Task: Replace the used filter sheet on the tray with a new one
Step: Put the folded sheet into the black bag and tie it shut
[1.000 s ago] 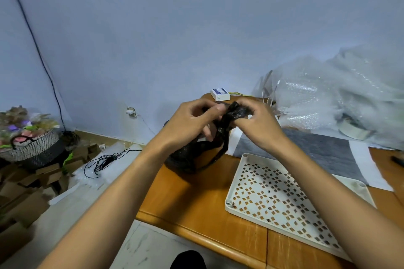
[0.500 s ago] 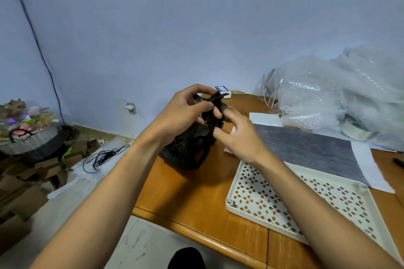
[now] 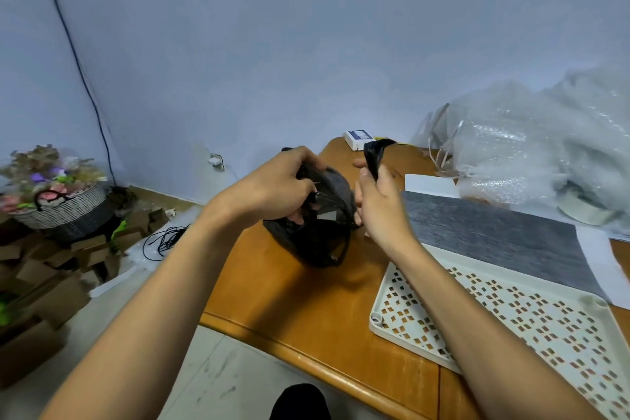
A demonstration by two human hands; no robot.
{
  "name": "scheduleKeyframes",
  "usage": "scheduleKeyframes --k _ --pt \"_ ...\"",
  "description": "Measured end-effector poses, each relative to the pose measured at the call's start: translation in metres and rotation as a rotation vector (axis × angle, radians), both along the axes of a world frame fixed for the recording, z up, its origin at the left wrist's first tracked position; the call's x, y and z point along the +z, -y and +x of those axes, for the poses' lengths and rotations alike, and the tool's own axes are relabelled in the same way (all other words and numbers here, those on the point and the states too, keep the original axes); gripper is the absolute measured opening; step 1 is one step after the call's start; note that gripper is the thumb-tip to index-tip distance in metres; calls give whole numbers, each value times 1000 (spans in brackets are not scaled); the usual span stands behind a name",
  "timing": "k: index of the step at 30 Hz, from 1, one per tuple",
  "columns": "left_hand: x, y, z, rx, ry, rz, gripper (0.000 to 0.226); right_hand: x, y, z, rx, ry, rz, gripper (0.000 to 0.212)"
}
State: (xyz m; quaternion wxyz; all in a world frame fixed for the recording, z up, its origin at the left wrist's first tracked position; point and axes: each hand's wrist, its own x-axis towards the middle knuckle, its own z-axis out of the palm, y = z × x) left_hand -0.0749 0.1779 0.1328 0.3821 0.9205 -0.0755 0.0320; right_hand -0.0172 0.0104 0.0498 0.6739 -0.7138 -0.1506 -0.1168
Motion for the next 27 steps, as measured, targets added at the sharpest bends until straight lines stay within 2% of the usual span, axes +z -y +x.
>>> scheduleKeyframes --k 2,5,8,10,13,15,16,17,18,19,20,21,23,24,25,27 --pt "4 5 -3 -24 27 87 22 0 -4 -1 -9 -5 -142 30" --pt "16 14 -10 -111 48 156 16 4 -12 -12 51 98 -380 59" --pt "33 17 -11 -269 -30 138 10 -3 -13 -26 87 320 -726 56" --pt "43 19 -11 -396 -120 164 11 1 -14 -37 112 374 -742 55" --pt "44 26 -10 -588 -284 246 9 -3 -16 -38 151 308 -675 46" --pt "41 33 -8 -677 -369 273 11 -3 -16 -39 95 327 -840 34" --pt "39 36 -9 -695 -392 246 13 -8 -15 -38 67 339 -824 32" --pt "39 37 -12 -685 -399 199 16 -10 -14 -40 34 411 -706 25" --pt "39 38 -14 -650 -377 132 21 -10 -12 -41 32 391 -496 24" --pt "40 37 -18 -604 -316 57 27 -8 -11 -44 75 325 -337 34" --pt "40 36 -21 -542 -218 -16 33 -9 -11 -41 121 242 -208 37" --pt "38 34 -24 -455 -90 -95 37 -7 -9 -40 137 235 -208 32" --pt "23 27 -26 -241 230 -273 40 -5 -10 -35 178 3 3 25" --pt "12 22 -26 -161 364 -337 42 -2 -8 -30 143 -18 68 29" --pt "-3 17 -26 -125 436 -359 48 7 -5 -35 129 2 102 34" --pt "-33 11 -27 -189 410 -257 78 14 4 -32 98 -77 176 37"
